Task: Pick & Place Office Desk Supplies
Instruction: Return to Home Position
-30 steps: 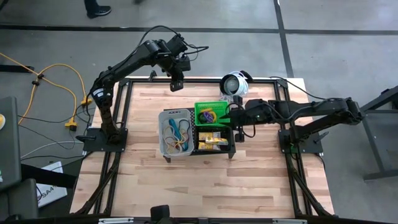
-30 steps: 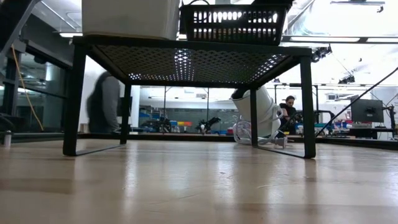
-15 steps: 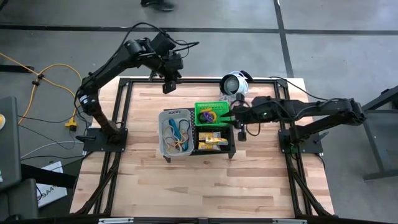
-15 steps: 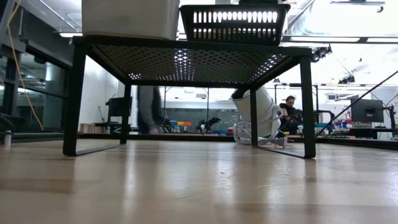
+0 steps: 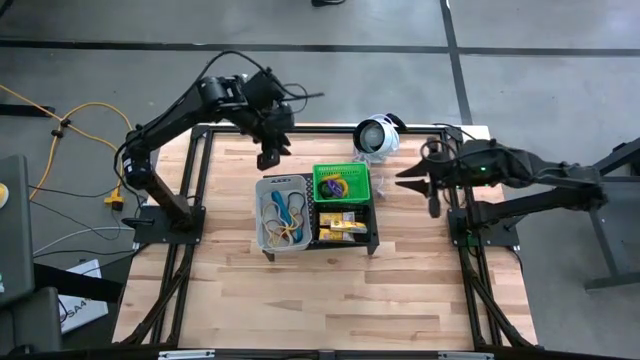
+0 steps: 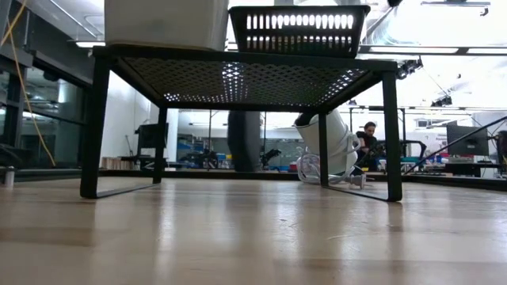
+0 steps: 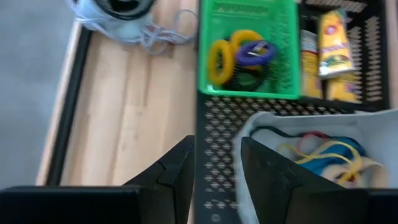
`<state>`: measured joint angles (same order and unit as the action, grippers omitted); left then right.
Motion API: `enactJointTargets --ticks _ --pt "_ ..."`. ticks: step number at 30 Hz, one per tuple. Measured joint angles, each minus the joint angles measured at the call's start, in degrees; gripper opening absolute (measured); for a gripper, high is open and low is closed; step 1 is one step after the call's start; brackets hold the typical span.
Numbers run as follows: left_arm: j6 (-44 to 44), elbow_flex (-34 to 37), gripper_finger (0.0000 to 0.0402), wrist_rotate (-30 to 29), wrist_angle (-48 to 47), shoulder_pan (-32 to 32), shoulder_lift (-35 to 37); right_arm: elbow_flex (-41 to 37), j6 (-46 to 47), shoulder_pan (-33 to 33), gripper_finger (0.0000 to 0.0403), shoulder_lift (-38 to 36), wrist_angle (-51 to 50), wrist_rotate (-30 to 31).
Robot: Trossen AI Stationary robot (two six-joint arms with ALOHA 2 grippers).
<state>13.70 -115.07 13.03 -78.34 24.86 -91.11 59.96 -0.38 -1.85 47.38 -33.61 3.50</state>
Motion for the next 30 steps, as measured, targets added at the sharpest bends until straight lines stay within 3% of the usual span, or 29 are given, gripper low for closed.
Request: enactJointTargets --ticks 5,10,16,30 --pt "-2.17 0.03 0.0126 0.08 -0.32 -5.08 0.0 -1.84 2.57 1.81 0.0073 -2.49 -2.17 -1.11" --pt "-3.42 0.07 0.0126 -0.71 -0.71 -11.14 0.0 -14.11 4.38 3.95 0.0073 -9.13 5.42 -0.88" --pt "-6.09 0.11 0.0126 -7.0 -0.71 -16.39 0.0 -26.74 7.97 4.48 0.0073 -18.48 13.68 -0.74" --pt "-8.16 0.16 0.0126 -7.85 0.69 -18.45 3.13 -44.7 12.19 4.48 0.0073 -33.3 23.27 -0.67"
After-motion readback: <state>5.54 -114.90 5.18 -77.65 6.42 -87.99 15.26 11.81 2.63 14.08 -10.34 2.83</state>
